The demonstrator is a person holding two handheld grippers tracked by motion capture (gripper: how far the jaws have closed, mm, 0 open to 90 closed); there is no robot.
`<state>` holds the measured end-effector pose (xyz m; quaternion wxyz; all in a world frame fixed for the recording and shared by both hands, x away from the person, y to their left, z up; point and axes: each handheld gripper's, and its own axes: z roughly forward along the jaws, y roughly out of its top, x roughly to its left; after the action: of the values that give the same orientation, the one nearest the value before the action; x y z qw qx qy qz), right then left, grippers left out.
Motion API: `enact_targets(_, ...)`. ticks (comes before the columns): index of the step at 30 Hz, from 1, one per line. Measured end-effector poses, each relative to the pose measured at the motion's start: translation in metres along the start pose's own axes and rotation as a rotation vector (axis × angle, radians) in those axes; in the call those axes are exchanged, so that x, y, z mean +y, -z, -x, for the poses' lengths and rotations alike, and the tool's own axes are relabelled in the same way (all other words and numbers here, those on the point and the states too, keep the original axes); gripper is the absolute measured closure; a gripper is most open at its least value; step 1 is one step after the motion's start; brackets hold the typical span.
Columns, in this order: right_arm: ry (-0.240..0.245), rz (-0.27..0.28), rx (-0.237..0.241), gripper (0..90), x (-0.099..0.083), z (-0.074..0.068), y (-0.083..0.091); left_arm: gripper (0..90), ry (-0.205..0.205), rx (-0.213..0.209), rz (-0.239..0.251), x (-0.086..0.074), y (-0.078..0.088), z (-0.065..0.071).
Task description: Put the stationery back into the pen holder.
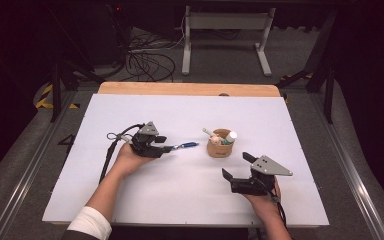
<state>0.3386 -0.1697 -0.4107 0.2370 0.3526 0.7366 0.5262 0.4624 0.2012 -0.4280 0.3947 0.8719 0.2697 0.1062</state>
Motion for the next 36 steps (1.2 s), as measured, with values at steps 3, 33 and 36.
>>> enact_targets(3, 0.002, -0.002, 0.001, 9.0, 0.000, 0.000, 0.000, 53.3, -0.006, -0.010, -0.021, -0.002, -0.004, 0.001)
enact_targets(33, 0.012, -0.006, 0.020, 9.2, -0.001, -0.002, -0.002, 79.5, -0.072, 0.047, -0.015, -0.009, 0.001, 0.021)
enact_targets(36, 0.027, -0.005, 0.029, 9.4, -0.001, -0.004, -0.003, 79.5, -0.071, 0.051, 0.010, -0.012, 0.007, 0.025)
